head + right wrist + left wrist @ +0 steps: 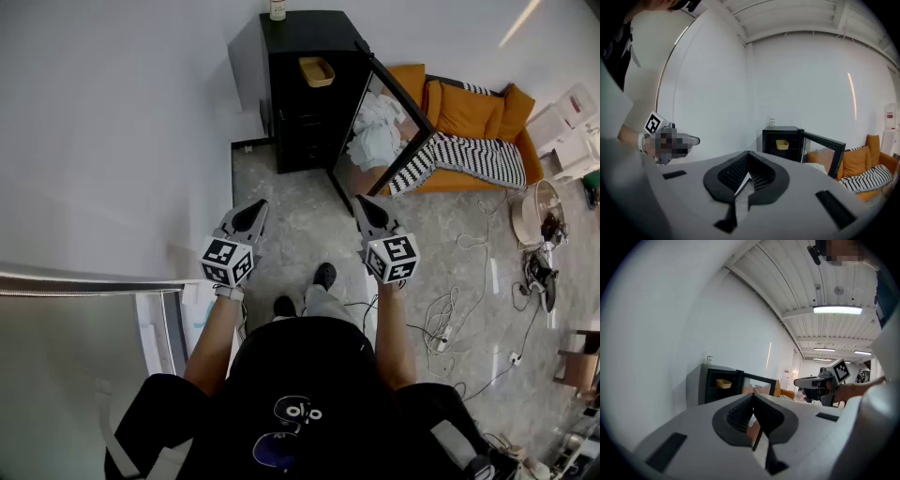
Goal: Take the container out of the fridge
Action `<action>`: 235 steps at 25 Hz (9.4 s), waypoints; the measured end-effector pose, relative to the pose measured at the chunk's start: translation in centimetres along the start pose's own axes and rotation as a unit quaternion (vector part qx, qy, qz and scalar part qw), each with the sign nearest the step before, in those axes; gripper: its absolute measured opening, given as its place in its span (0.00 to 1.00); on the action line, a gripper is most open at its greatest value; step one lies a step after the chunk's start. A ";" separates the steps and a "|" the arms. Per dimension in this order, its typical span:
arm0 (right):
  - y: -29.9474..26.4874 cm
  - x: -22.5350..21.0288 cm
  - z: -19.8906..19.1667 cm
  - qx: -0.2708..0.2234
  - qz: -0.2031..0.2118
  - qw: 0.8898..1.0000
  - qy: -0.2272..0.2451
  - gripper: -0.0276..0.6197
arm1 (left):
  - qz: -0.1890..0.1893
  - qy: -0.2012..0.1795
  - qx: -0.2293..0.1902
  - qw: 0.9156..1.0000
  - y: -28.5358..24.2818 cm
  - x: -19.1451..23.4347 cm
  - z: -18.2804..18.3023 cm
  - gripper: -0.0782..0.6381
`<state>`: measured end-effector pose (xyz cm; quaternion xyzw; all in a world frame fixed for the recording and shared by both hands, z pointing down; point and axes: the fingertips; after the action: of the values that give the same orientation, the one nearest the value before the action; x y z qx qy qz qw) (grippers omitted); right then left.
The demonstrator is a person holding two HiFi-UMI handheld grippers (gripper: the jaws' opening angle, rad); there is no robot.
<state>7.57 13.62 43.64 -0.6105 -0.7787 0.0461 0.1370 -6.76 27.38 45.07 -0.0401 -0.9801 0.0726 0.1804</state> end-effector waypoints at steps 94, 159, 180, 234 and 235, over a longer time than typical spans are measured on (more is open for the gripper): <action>-39.7 -30.5 -9.3 0.070 -0.162 0.970 -0.168 0.05 | -0.261 -0.156 0.232 0.924 -56.7 21.6 1.4 0.12; -42.2 -30.0 -12.0 0.082 -0.127 0.963 -0.222 0.05 | -0.167 -0.287 0.364 0.870 -61.1 22.1 -2.1 0.25; -42.1 -30.6 -12.4 0.085 -0.134 0.961 -0.226 0.05 | -0.171 -0.300 0.379 0.859 -60.9 22.4 -2.7 0.15; -15.4 -23.1 -11.4 0.053 -0.145 0.972 -0.178 0.05 | -0.237 -0.203 0.237 0.920 -41.5 -1.6 -4.2 0.13; -14.4 -22.9 -11.6 0.052 -0.150 0.971 -0.179 0.05 | -0.239 -0.201 0.236 0.920 -41.0 -2.4 -4.5 0.13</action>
<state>2.12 -13.17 54.59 -0.4606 -0.8698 0.1741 0.0325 -5.06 -12.77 54.87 0.2546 -0.9305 0.2634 -0.0043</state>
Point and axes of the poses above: the fingertips, and each gripper's own axes: y backward along the fingers, x to its left, z out of its top, and after that the axes turned 11 degrees about y, right-handed
